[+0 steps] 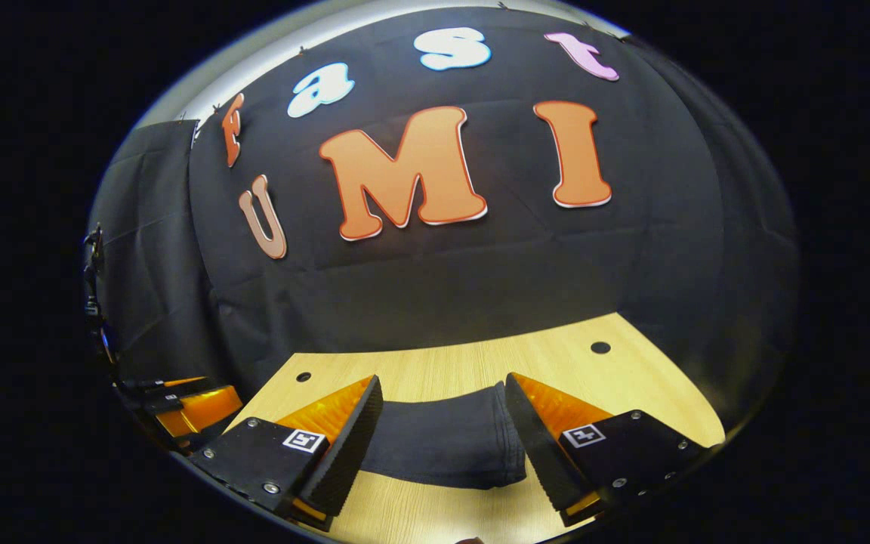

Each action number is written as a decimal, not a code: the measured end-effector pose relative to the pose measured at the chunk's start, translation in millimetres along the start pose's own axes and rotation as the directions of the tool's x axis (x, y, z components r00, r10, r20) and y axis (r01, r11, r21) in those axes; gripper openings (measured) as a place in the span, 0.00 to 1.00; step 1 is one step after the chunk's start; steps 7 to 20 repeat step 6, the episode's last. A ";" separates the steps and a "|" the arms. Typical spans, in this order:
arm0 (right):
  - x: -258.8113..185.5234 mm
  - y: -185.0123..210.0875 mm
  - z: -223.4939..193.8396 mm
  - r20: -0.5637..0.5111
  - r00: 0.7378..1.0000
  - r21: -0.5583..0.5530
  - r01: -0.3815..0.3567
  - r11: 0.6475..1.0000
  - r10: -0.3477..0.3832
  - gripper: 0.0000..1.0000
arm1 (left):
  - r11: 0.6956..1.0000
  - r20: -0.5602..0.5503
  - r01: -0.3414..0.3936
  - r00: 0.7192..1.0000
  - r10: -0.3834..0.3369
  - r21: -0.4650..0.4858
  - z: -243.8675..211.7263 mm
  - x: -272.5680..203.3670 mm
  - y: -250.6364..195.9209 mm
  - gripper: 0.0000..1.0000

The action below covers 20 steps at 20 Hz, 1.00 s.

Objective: Grasp the waist and the cuffs of the jeans and fold them to make the two legs overlap; first hold the waist and fold one-third of the jeans toward the cuffs, then hold the cuffs and fold the remaining one-third in the same direction to finish folding.

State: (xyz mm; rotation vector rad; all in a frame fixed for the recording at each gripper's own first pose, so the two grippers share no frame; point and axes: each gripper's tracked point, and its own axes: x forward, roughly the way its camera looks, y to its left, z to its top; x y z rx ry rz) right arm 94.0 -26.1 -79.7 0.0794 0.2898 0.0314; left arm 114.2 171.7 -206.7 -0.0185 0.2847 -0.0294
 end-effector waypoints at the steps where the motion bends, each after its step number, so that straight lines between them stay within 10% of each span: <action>1: -2.4 4.5 9.2 0.037 0.999 -0.013 0.001 1.000 -0.001 0.99 | 1.000 0.047 -0.014 0.999 0.014 0.006 8.8 -4.8 2.0 0.98; 6: -24.1 25.4 52.5 0.212 0.977 -0.108 0.027 0.994 -0.003 0.98 | 0.997 0.299 -0.073 0.952 0.062 0.027 43.7 -19.9 8.0 0.98; 20: -24.1 25.4 52.5 0.212 0.977 -0.108 0.027 0.994 -0.003 0.98 | 0.997 0.299 -0.073 0.952 0.062 0.027 43.7 -19.9 8.0 0.98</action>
